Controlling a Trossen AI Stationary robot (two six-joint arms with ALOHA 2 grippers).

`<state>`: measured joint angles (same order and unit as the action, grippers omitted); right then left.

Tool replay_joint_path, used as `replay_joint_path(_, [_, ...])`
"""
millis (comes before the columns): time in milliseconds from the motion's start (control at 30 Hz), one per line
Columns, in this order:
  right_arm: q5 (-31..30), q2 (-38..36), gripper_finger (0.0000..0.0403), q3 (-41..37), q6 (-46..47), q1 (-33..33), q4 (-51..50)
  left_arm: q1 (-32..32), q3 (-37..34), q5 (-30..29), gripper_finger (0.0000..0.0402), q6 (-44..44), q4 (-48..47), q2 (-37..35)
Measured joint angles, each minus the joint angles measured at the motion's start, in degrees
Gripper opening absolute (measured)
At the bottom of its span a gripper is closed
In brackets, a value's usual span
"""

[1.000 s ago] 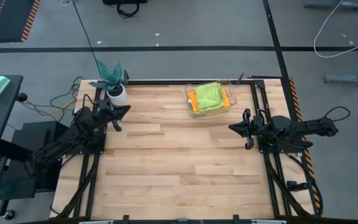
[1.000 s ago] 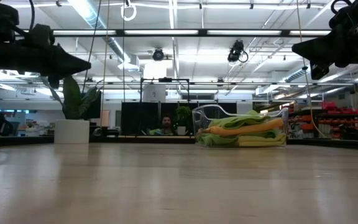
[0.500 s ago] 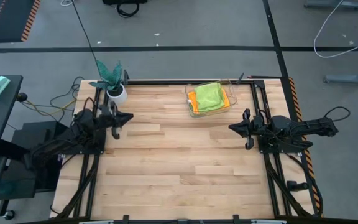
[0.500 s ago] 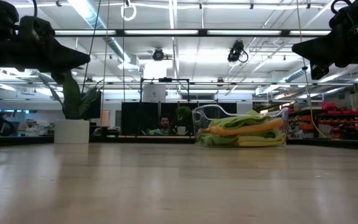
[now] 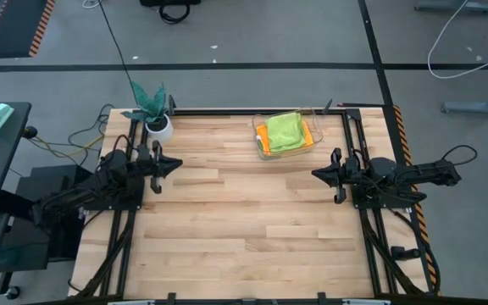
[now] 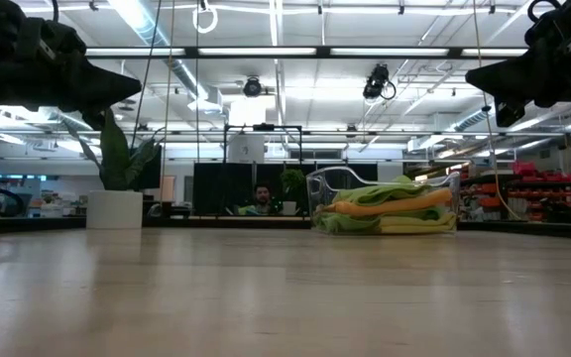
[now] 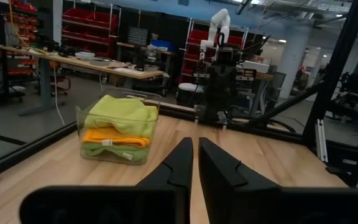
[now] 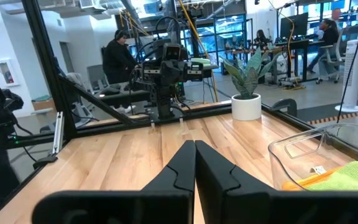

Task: Fold microfiber towels
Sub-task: Return to Home Position

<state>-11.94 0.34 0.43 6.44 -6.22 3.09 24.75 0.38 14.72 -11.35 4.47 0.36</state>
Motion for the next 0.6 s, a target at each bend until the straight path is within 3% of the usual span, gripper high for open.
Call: replay_joint_path(600, [0.00,0.00,0.0016,0.00,0.02,0.00,0.00,0.02,0.00,-0.47,0.0028,0.07,0.71,0.00])
